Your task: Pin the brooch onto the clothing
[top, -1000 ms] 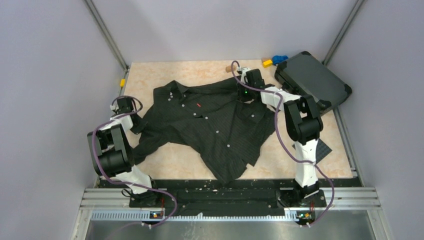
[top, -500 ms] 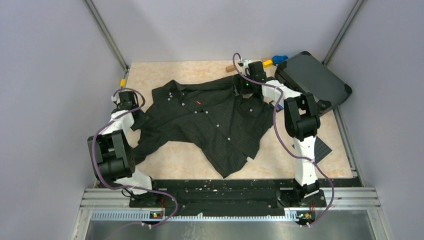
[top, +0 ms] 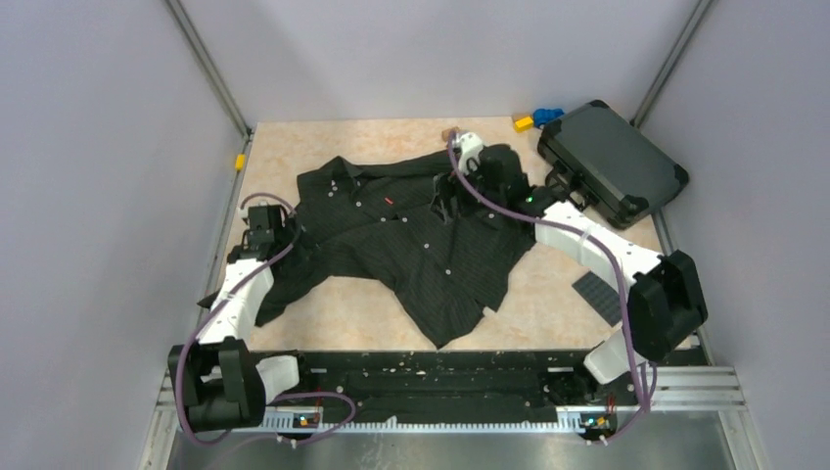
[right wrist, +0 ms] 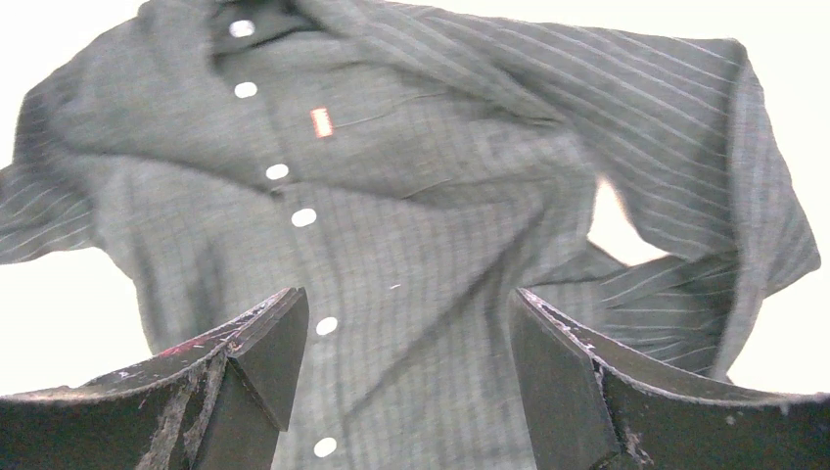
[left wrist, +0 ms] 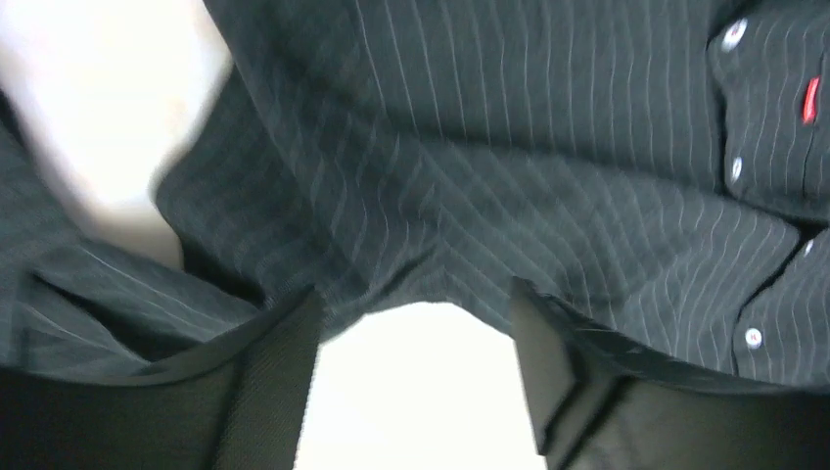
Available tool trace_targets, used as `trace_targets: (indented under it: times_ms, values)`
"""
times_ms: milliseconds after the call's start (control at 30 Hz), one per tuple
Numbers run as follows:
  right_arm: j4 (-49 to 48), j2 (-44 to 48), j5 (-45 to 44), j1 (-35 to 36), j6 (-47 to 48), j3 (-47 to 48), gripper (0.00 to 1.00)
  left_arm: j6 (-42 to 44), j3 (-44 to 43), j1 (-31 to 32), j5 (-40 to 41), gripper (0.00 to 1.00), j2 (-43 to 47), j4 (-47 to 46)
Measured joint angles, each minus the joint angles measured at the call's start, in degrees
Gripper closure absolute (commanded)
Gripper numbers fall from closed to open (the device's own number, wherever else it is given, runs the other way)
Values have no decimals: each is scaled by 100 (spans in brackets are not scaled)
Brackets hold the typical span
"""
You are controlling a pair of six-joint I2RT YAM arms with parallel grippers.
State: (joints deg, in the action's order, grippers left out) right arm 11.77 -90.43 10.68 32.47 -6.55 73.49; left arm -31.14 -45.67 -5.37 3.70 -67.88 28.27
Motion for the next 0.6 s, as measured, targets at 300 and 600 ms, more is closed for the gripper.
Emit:
trace_targets:
  times_ms: [300,600]
  values:
    - [9,422,-225,1856,-341,-1436,25,-691,1327,17,-874,18,472,-76]
    - [-42,-39,-870,2754,-511,-1615,28,-1047,1506,17,-470,19,334,-695]
